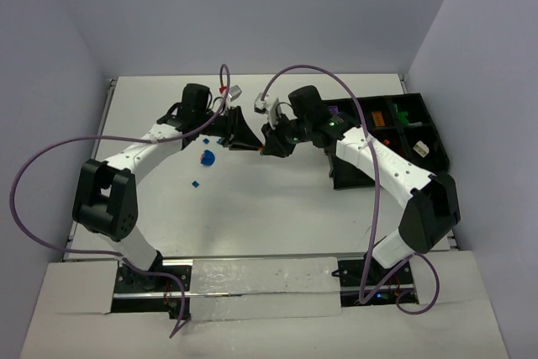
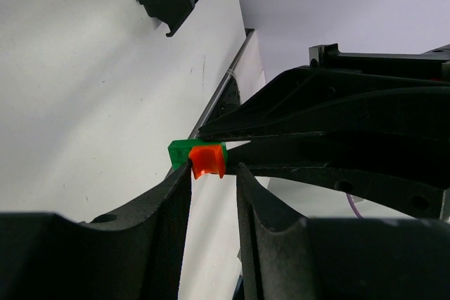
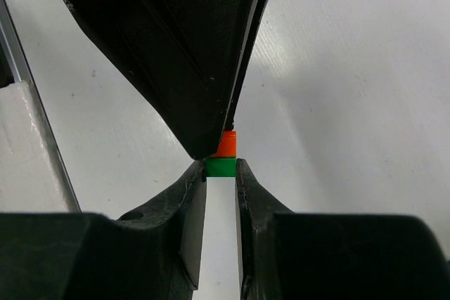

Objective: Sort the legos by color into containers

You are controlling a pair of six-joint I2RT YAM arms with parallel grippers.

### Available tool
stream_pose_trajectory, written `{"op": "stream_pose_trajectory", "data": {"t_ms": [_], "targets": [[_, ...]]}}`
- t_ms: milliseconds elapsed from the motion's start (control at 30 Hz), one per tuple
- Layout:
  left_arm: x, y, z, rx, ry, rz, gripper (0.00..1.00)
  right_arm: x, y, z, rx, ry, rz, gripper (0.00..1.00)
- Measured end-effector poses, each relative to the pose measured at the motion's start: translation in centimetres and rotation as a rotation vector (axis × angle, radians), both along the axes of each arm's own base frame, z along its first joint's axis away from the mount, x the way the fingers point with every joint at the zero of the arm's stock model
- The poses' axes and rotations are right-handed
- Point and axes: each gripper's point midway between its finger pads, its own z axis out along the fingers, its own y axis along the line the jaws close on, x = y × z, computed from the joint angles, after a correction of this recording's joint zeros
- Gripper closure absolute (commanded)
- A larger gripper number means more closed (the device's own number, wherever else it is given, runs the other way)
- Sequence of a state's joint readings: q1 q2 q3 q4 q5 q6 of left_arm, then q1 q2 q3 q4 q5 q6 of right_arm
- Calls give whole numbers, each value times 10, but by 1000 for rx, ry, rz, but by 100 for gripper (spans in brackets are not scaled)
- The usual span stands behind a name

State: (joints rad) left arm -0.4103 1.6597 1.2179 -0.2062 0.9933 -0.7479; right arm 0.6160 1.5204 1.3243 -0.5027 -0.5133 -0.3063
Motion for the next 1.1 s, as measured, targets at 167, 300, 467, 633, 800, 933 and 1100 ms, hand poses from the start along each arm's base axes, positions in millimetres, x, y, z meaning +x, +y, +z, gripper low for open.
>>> {"op": "stream_pose_trajectory", "data": {"t_ms": [167, 300, 467, 633, 800, 933, 1100], "targets": [[0, 0, -2, 0, 8, -4, 63, -1, 1, 0, -3, -3, 2, 100], [-1, -1, -1, -6, 12, -9, 62, -1, 2, 2, -4, -13, 6, 100], [0, -2, 0, -12, 14, -5, 68, 1, 2, 3, -18, -25, -4, 100], [0, -1, -3, -17, 41, 3, 86, 0, 2, 1, -48, -48, -8, 100], [-1, -2, -6, -30, 72, 2, 99, -1, 1, -1, -75, -59, -13, 100], [0, 2, -6, -57, 87, 3, 100, -1, 2, -1, -76, -68, -12, 100], [10, 18, -3, -103, 103, 29, 100, 4, 2, 4, -66, -90, -22, 100]]}}
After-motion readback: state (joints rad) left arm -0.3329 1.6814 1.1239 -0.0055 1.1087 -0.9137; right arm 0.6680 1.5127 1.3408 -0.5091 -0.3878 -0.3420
